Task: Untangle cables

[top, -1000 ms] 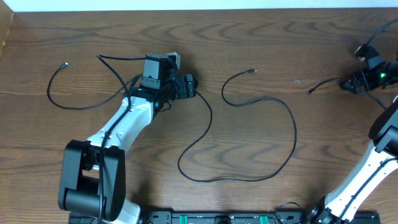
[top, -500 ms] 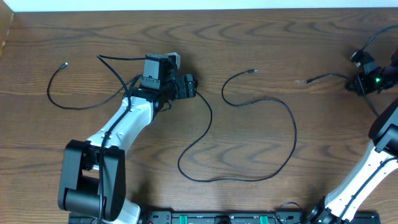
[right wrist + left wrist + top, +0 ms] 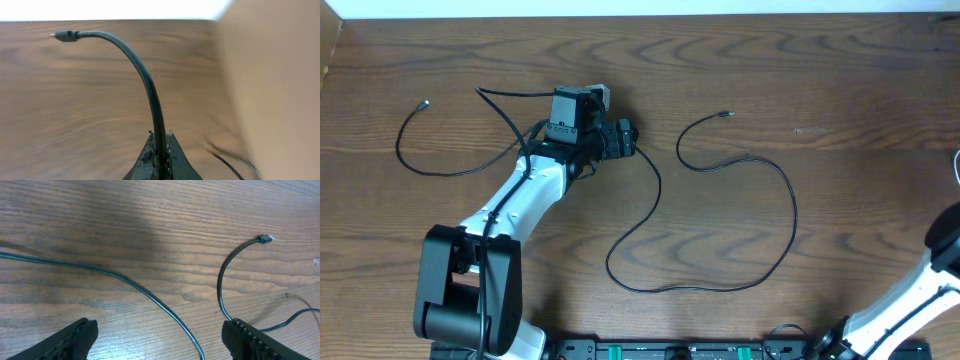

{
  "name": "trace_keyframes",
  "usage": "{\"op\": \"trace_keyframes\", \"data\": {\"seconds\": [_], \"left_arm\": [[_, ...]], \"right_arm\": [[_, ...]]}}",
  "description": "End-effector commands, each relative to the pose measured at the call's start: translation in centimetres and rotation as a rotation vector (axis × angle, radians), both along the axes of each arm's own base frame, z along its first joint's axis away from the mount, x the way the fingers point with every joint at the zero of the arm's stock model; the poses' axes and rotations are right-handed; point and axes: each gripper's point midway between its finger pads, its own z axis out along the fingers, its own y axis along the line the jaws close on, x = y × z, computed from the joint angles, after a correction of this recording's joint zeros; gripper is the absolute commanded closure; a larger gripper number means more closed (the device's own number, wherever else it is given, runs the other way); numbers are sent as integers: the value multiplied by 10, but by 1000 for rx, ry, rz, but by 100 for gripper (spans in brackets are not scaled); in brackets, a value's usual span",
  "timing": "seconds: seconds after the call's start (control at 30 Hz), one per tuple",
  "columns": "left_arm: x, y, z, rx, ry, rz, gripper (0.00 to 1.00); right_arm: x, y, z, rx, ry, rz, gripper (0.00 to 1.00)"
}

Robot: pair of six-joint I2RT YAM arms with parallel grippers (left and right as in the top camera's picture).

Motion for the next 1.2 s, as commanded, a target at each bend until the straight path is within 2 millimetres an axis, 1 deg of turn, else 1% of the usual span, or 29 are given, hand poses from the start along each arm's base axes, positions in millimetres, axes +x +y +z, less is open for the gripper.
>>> {"op": "trace_keyframes", "data": {"seconds": [0.0, 0.03, 0.13, 0.2, 0.37, 0.47, 0.53, 0.57, 0.6, 0.67, 0.73, 0.77, 0.8, 0.83, 0.9, 0.97, 1.0, 1.03, 1.07, 1.1, 1.13, 1.17], "left_arm": [[4, -2, 15, -11, -34, -4, 16], [4, -2, 15, -10, -34, -4, 16], [4, -2, 15, -11, -34, -4, 16], [4, -2, 15, -11, -34, -4, 16], [4, -2, 15, -11, -34, -4, 16], [4, -2, 15, -10, -34, -4, 16], [4, -2, 15, -10, -34, -4, 16], [4, -2, 15, -10, -34, -4, 16], [4, -2, 15, -11, -34, -4, 16], [4, -2, 15, -11, -34, -4, 16], [4, -2, 15, -10, -34, -4, 15], [4, -2, 15, -11, -34, -4, 15], [4, -2, 15, -11, -34, -4, 16], [4, -2, 15, -11, -34, -4, 16], [4, -2, 15, -10, -34, -4, 16], [4, -2, 15, -11, -34, -4, 16], [4, -2, 15, -10, -34, -4, 16], [4, -2, 15, -10, -34, -4, 16], [4, -2, 15, -10, -34, -4, 16], [4, -2, 15, -11, -34, -4, 16], [4, -2, 15, -10, -34, -4, 15], [4, -2, 15, -10, -34, -4, 16]], "right_arm": [[-58, -64, 0, -79, 66, -441, 99], [-71, -73, 0, -94, 83, -510, 99], [-101, -94, 1, -113, 96, -668, 99], [-118, -103, -1, -118, 112, -732, 99], [-148, -121, -5, -111, 146, -797, 99], [-169, -131, -4, -120, 150, -887, 99], [-178, -135, -6, -106, 149, -916, 99], [-182, -137, -7, -100, 148, -929, 98], [-184, -138, -8, -95, 148, -934, 93], [-184, -139, -10, -77, 142, -926, 67], [-182, -138, -12, -53, 134, -911, 48], [-178, -135, -14, -31, 126, -892, 35], [-177, -135, -15, -25, 127, -888, 31], [-176, -133, -16, -17, 128, -881, 24], [-171, -130, -18, 6, 118, -859, 20], [-166, -127, -20, 27, 110, -839, 18], [-156, -121, -22, 71, 88, -795, 13], [-148, -116, -24, 108, 72, -755, 12], [-136, -108, -27, 168, 44, -694, 12], [-126, -100, -28, 217, 21, -642, 13], [-102, -78, -27, 324, -27, -495, 18], [-90, -66, -26, 373, -51, -420, 20]]}}
